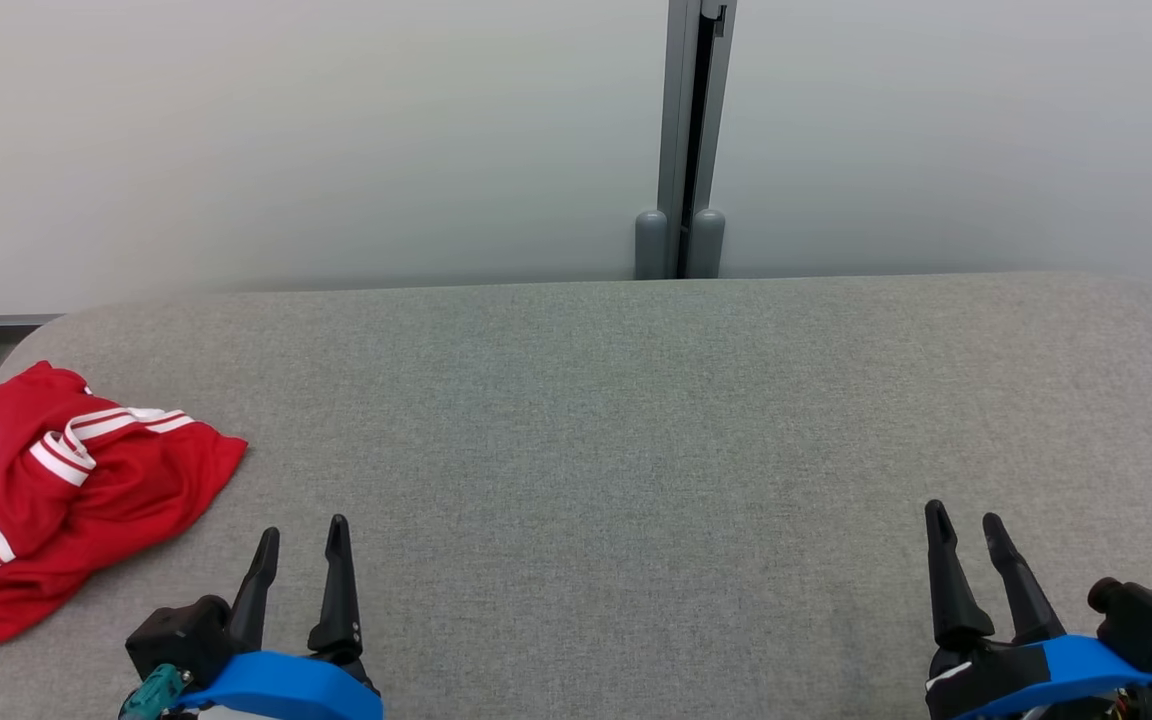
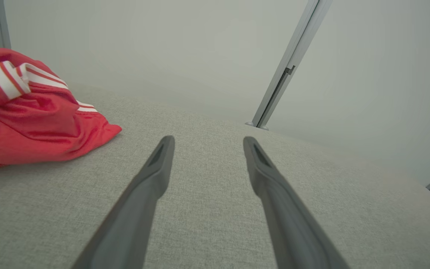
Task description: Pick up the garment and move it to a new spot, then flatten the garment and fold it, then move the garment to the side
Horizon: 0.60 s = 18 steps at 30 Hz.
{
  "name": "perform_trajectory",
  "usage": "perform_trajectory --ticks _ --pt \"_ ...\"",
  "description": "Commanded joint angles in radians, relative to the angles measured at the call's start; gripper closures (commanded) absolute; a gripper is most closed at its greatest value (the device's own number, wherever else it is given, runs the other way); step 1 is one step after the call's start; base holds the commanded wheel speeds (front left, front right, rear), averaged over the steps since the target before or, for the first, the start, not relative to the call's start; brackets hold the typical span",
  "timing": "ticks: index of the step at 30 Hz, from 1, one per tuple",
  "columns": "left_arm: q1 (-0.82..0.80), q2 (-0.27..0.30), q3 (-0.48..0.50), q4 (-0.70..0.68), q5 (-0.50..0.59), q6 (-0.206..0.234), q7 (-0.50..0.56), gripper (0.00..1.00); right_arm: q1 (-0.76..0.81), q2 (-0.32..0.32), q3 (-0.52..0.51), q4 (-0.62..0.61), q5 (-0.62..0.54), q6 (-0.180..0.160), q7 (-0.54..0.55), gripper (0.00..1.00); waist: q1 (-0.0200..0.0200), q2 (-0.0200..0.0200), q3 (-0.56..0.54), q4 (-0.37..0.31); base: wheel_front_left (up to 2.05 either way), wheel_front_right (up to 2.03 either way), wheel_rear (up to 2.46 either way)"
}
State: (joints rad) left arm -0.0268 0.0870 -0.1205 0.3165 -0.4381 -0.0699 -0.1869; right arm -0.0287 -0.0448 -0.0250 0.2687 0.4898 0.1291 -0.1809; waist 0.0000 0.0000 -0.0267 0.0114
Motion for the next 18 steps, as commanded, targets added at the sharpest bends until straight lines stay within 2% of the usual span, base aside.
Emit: perform_trajectory --ticks 1,18 --pt "-0.001 0.005 -0.008 -0.002 0.024 0.004 -0.008 0.00 0.007 -0.007 0.003 -0.006 -0.021 0.002 -0.008 0.00 0.0000 0.0000 0.000 0.000 0.00 0.00 0.00" --pt "0.007 0.014 -0.025 0.013 0.138 0.025 -0.044 0.00 0.015 -0.008 0.011 -0.005 -0.146 0.002 -0.030 0.00 0.0000 0.0000 -0.004 0.004 0.00 0.00 0.00"
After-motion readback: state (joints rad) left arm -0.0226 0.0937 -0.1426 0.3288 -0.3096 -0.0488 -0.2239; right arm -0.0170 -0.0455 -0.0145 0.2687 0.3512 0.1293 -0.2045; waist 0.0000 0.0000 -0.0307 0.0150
